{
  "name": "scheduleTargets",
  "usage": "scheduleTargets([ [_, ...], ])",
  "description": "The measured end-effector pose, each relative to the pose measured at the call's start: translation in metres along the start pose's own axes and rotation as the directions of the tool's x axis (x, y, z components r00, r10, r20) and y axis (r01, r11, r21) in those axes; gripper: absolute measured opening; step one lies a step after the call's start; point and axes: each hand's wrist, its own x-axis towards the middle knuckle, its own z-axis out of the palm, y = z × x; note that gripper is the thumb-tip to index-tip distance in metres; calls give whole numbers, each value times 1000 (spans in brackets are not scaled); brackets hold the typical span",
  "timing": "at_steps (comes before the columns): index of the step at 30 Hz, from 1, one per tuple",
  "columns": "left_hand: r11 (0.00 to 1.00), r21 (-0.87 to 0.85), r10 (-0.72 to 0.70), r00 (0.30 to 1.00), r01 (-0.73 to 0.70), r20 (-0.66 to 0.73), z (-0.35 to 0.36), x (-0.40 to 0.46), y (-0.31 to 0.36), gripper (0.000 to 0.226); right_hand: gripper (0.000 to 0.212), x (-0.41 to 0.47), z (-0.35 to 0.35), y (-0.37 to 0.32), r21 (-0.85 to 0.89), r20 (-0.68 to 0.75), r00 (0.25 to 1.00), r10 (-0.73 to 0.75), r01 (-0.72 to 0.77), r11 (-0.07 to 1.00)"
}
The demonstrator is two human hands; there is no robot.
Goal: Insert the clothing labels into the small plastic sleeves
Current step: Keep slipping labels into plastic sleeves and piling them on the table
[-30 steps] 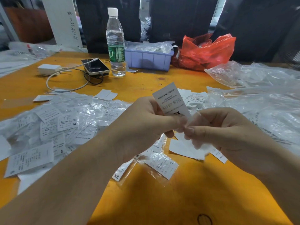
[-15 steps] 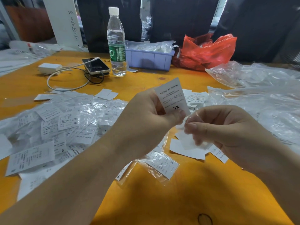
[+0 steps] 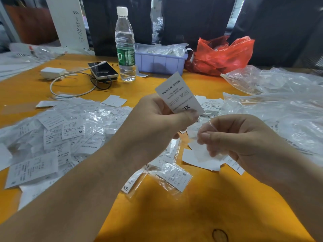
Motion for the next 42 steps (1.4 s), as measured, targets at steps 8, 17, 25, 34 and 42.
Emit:
scheduleTargets([
  [8, 972, -142, -179, 980, 190, 88, 4, 1, -8, 22, 19, 0, -1, 1, -25, 54, 999, -6, 7, 1000],
  [17, 930, -253, -250, 964, 266, 95, 8, 1, -7, 40, 18, 0, 0, 1, -1, 76, 997, -13, 13, 1000],
  [25, 915, -279, -273, 957, 290, 99, 6, 0, -6, 39, 10, 0, -2, 1, -37, 51, 998, -21, 23, 999],
  [34, 931, -195, -300, 951, 308, 69, 1, 4, -10, 39, 27, -1, -2, -3, 21, 4, 999, -54, 54, 998],
  [42, 942, -150, -284, 951, 301, 122, -2, 3, -7, 46, 28, -2, -1, -4, -44, -47, 995, -94, 92, 995],
])
